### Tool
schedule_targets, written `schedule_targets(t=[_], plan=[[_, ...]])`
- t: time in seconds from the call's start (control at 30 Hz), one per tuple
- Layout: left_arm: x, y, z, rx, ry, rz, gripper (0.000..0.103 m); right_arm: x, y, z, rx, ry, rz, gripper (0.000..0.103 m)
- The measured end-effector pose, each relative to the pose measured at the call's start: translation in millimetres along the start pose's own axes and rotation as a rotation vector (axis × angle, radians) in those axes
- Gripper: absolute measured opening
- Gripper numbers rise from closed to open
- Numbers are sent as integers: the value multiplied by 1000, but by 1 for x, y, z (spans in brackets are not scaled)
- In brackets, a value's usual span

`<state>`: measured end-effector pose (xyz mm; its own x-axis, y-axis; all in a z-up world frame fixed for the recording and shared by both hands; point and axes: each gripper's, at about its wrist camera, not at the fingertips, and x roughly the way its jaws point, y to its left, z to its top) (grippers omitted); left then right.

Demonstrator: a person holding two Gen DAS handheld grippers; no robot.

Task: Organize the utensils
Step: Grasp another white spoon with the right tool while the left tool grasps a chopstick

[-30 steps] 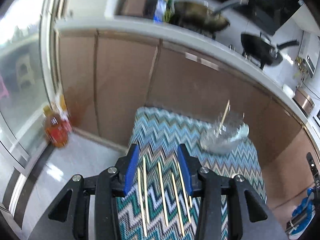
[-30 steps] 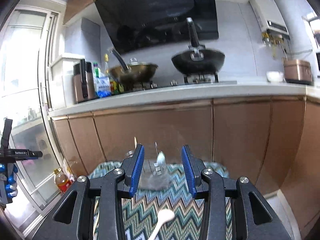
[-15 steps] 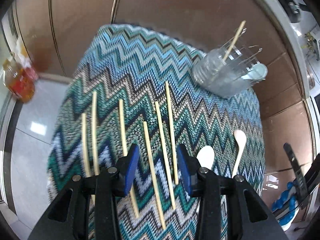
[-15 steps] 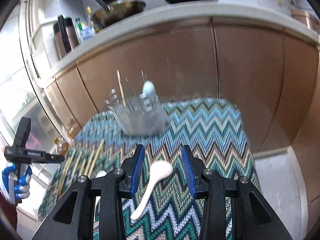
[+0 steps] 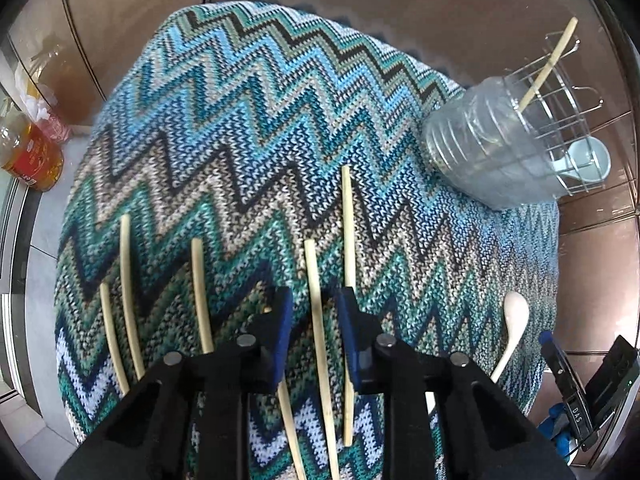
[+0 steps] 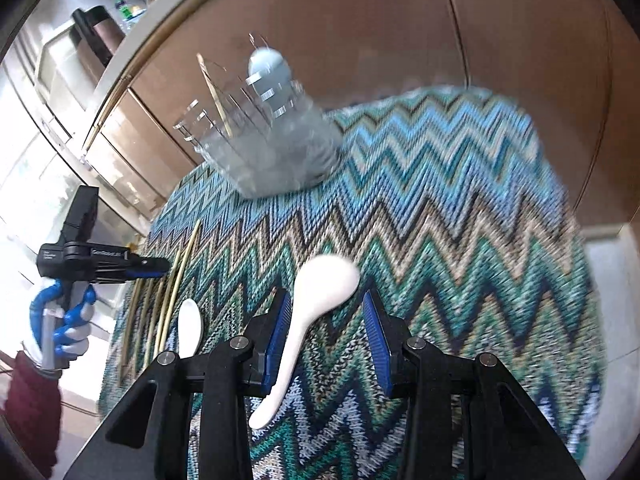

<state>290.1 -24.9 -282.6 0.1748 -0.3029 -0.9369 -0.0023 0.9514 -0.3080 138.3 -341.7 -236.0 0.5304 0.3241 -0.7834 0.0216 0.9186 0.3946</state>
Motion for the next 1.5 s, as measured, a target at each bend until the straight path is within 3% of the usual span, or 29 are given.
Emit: schedule_targets(t=[0.1, 0.27, 0.6, 0.87, 0.97, 1.13, 1.37, 1.5], plan=[[6, -1, 5, -1, 12, 13, 19, 13, -9, 1, 55, 40, 61, 38], [15, -2, 8, 2, 22, 30, 16, 20, -5, 0, 7, 49, 1, 38], [21, -4, 11, 4, 16, 40, 12, 33, 53, 0, -301, 31, -253, 42], [21, 7, 13, -1, 22, 0, 10, 78, 93, -7, -561, 121, -491, 42], [20, 13, 14, -12, 28, -13, 9, 86, 94, -9, -602, 145, -542, 44], [21, 21, 17, -13, 28, -7, 8, 85, 82, -4, -570, 164, -535, 41], [19, 14, 14, -19, 20, 13, 8, 52, 44, 7, -367, 136, -361, 37], [20, 9, 13, -24, 19, 19, 8, 34, 19, 10, -270, 118, -315, 37]])
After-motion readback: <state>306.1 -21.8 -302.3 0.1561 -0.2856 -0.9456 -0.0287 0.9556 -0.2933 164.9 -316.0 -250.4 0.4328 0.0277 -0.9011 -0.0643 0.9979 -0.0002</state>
